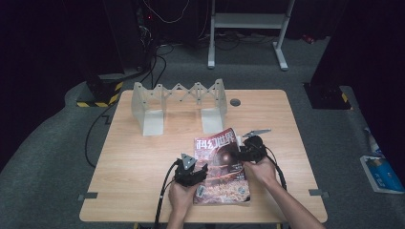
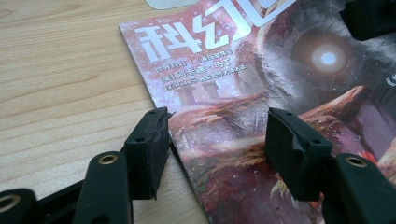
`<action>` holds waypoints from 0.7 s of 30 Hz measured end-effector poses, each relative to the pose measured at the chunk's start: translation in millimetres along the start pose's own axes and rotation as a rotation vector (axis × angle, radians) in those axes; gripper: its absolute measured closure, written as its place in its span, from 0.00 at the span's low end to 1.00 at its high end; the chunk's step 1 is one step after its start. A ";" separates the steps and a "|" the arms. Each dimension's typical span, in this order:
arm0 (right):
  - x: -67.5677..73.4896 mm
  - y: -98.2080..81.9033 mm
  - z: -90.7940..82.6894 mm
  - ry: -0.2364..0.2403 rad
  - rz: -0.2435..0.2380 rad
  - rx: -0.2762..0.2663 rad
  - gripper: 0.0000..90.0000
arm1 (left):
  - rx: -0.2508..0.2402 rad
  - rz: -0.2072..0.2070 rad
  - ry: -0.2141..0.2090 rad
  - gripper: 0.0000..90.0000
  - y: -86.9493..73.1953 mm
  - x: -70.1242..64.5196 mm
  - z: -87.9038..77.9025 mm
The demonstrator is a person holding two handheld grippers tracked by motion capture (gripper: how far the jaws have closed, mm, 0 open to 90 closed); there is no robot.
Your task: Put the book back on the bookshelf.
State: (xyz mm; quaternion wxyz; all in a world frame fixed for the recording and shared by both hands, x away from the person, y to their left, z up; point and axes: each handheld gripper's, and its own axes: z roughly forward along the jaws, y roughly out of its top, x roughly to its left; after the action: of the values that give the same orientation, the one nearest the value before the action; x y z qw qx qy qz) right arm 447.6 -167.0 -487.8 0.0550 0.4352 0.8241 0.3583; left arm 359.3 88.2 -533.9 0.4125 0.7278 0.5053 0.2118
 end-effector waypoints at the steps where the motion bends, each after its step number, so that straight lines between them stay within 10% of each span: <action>1: 0.2 -0.1 0.0 0.000 -0.001 -0.003 0.61 | 0.000 0.000 0.000 0.45 0.0 0.0 0.0; 21: 23.6 4.4 -2.4 -0.023 -0.112 0.017 0.70 | -0.001 -0.001 -0.003 0.46 -0.1 -0.1 0.2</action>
State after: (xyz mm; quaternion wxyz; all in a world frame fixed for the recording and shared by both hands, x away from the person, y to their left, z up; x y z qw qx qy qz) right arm 435.1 -148.9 -477.9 0.0806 0.3930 0.8495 0.3425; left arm 359.4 88.0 -534.1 0.4137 0.7277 0.5049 0.2107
